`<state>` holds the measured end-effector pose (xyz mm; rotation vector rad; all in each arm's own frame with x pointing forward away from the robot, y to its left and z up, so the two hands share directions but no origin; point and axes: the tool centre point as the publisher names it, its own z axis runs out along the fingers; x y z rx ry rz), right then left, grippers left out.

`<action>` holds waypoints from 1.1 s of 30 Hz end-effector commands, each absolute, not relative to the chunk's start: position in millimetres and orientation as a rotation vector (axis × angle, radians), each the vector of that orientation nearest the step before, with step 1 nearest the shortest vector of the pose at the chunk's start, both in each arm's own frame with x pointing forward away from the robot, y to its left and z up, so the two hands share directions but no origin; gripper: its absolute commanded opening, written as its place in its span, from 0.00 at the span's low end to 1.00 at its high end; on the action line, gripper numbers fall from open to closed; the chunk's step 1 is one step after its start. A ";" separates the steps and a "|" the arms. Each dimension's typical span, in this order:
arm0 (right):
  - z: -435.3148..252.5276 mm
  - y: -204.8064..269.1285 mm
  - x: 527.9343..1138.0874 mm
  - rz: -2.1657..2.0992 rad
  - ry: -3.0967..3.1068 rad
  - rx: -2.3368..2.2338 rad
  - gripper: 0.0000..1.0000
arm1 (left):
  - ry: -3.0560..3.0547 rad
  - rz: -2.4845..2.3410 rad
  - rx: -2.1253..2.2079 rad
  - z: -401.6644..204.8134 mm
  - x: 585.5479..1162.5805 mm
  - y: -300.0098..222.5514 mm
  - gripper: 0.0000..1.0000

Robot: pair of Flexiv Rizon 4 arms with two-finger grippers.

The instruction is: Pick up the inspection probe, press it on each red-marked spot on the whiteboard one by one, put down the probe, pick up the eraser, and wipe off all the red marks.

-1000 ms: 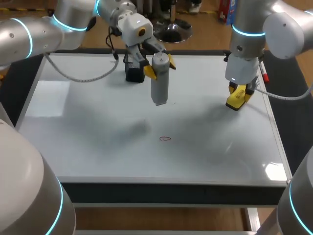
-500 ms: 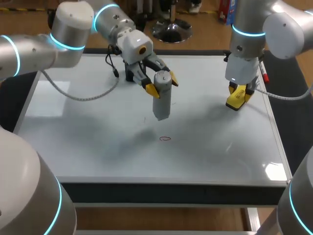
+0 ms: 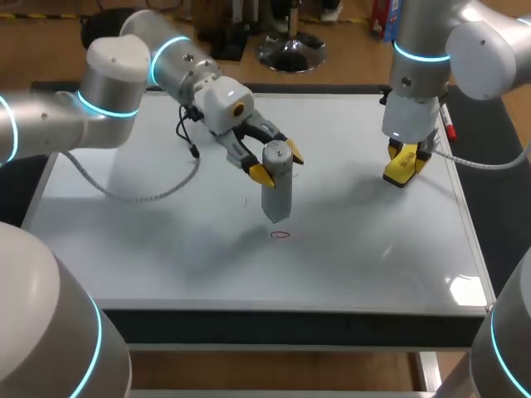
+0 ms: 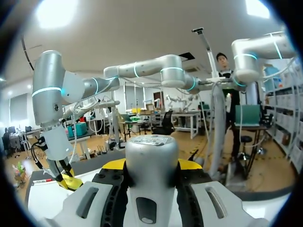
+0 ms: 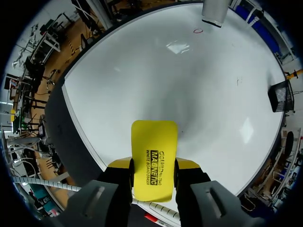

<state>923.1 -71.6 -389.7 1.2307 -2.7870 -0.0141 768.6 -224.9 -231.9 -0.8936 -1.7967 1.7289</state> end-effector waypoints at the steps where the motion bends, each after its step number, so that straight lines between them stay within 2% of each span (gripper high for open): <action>1: -388.7 -72.2 923.9 -0.010 -2.784 1.232 0.00 | -1.779 1.742 -0.880 -240.3 767.3 -226.0 0.00; 33: -388.7 -72.2 923.9 -0.010 -2.784 1.232 0.00 | -1.748 1.686 -0.840 -272.0 760.6 -237.9 0.00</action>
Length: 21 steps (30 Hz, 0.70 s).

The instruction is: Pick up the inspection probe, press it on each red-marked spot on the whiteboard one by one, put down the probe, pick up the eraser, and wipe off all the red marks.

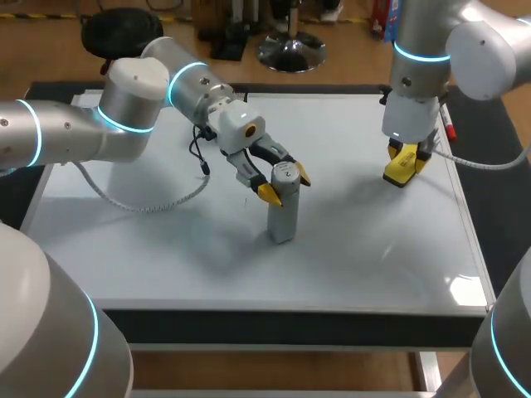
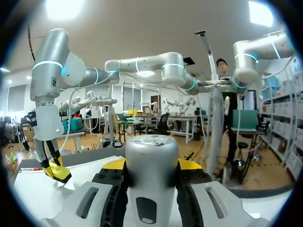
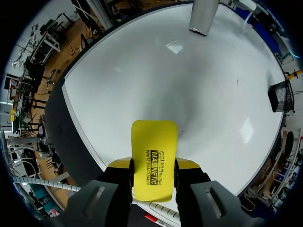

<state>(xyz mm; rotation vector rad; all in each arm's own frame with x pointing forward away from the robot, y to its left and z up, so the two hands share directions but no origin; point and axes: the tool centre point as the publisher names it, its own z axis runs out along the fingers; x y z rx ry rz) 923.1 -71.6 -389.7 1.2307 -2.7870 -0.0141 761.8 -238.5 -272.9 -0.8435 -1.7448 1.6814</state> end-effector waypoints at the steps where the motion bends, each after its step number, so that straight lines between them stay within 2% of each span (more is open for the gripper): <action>1: -388.7 -72.2 923.9 -0.010 -2.784 1.232 0.00 | -1.749 1.687 -0.838 -272.4 760.8 -237.4 0.00; 21: -388.7 -72.2 923.9 -0.010 -2.784 1.232 0.00 | -1.769 1.694 -0.811 -276.7 765.2 -232.9 0.00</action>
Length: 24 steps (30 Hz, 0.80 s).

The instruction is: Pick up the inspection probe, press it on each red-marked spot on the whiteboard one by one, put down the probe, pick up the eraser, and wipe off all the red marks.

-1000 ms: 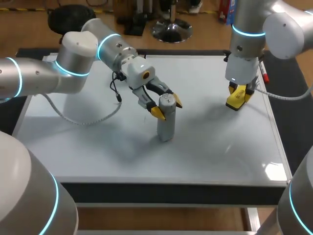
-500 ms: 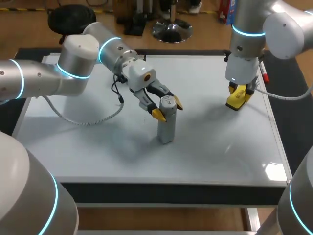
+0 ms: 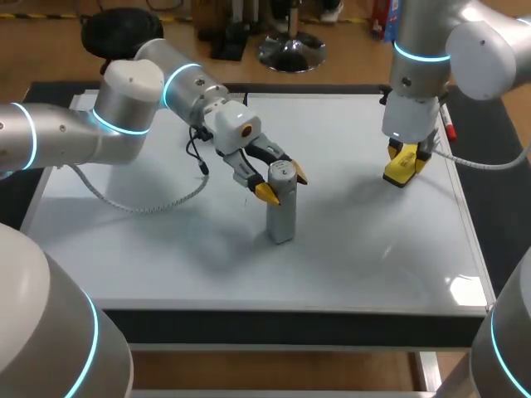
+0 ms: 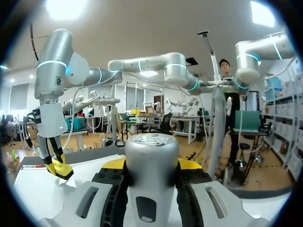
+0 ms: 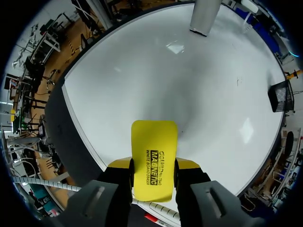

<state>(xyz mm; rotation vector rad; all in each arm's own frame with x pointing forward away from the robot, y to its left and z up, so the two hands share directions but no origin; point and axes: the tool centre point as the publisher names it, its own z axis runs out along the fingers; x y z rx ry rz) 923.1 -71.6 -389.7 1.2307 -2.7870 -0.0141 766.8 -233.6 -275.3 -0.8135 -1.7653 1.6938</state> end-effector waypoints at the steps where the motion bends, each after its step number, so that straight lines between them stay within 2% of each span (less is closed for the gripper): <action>1: -388.7 -72.2 923.9 -0.010 -2.784 1.232 0.00 | -1.769 1.694 -0.811 -276.8 765.2 -232.9 0.00; 24: -388.7 -72.2 923.9 -0.010 -2.784 1.232 0.00 | -1.780 1.694 -0.824 -269.6 769.0 -228.8 0.00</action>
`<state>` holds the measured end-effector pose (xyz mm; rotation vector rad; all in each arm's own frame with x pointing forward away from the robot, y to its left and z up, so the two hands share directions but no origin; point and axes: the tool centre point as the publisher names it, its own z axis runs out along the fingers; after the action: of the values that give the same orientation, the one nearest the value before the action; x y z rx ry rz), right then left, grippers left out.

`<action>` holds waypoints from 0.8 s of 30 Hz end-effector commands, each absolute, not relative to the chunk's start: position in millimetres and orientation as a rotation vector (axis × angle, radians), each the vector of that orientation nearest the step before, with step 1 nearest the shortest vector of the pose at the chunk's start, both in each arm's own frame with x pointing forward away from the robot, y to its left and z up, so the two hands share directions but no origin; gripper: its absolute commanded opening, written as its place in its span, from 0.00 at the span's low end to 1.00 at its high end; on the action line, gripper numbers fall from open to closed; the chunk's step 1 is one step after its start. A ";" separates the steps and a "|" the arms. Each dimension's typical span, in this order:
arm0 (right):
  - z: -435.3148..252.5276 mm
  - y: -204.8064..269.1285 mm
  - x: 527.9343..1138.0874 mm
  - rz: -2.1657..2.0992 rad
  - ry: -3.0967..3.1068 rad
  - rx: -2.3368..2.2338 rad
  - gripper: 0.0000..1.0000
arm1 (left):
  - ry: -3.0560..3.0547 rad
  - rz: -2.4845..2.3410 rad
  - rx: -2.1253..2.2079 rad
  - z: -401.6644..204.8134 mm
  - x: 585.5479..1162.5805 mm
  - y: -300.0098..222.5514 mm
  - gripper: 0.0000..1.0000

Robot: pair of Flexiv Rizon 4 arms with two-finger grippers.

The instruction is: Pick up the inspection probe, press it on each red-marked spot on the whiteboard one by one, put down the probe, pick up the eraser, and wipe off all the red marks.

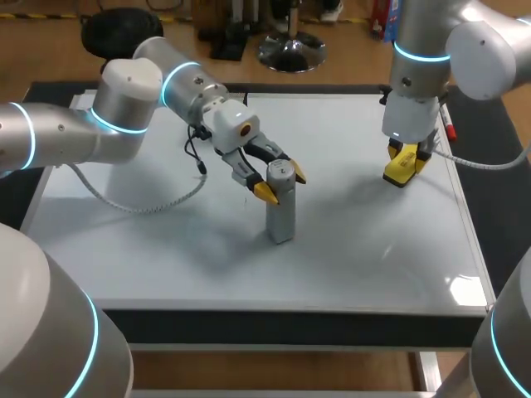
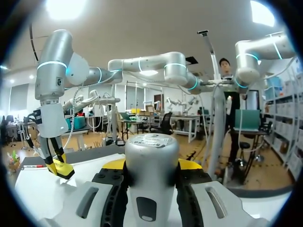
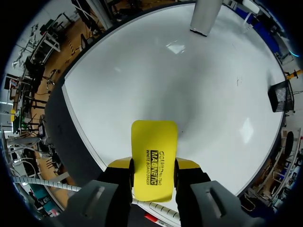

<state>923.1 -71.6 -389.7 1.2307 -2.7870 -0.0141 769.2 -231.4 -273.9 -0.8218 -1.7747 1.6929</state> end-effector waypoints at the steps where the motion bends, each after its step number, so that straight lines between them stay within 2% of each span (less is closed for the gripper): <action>1: -388.7 -72.2 923.9 -0.010 -2.784 1.232 0.00 | -1.780 1.696 -0.825 -268.5 769.5 -228.5 0.00; 11: -388.7 -72.2 923.9 -0.010 -2.784 1.232 0.00 | -1.780 1.735 -0.863 -243.4 789.1 -211.6 0.00; 24: -388.7 -72.2 923.9 -0.010 -2.784 1.232 0.00 | -1.826 1.737 -0.879 -212.5 836.0 -162.6 0.00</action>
<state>923.2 -71.6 -389.7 1.2307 -2.7871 -0.0141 827.9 -174.0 -218.9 -0.8735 -1.8213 1.7474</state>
